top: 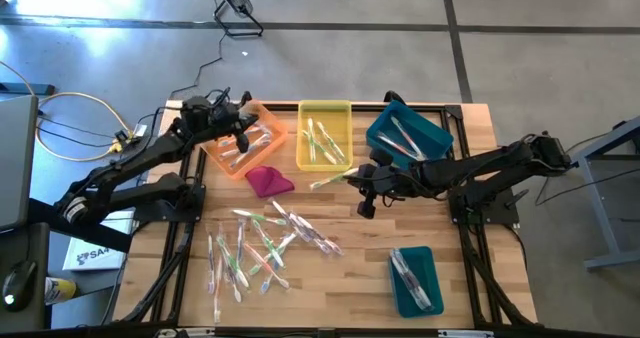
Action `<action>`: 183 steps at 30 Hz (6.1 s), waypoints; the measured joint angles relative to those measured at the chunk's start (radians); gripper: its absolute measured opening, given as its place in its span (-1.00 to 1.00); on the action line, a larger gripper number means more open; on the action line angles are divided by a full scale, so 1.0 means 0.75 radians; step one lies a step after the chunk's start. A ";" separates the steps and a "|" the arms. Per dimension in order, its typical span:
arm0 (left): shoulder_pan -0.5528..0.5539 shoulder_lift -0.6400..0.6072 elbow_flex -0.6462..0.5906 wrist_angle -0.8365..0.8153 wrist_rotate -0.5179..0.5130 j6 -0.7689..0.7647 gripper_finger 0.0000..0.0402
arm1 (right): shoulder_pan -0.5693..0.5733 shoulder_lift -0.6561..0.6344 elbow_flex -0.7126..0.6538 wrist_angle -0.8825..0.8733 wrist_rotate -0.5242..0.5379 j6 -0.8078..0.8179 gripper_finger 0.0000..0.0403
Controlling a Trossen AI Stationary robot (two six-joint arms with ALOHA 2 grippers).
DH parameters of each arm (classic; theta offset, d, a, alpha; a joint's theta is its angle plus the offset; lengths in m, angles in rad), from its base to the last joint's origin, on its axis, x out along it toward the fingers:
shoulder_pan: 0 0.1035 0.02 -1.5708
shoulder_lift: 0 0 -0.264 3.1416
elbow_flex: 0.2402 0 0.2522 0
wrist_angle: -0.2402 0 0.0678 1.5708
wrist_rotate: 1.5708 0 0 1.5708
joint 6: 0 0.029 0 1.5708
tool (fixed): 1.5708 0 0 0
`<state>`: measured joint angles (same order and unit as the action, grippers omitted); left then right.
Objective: Pick & Place Toothbrushes
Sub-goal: Put the blue toothbrush into the orange bin, then put the green toothbrush into the yellow bin
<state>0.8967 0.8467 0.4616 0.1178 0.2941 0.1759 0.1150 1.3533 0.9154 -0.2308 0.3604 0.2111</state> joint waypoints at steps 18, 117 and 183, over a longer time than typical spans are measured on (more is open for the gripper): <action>0.000 0.000 -0.314 0.364 -0.235 -0.174 -0.81 | 0.000 0.001 0.000 0.002 0.005 0.011 -0.99; -0.130 -0.011 -0.313 0.470 0.012 0.176 -0.83 | -0.145 0.001 0.001 0.195 -0.036 -0.113 -0.99; -0.378 -0.638 -0.313 -0.083 -0.025 0.178 -1.00 | -0.164 0.001 0.001 0.143 -0.135 -0.183 -0.99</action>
<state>0.6129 0.3678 0.2268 0.0559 0.2750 0.3092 -0.0078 1.3540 0.9157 -0.1238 0.2588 0.0738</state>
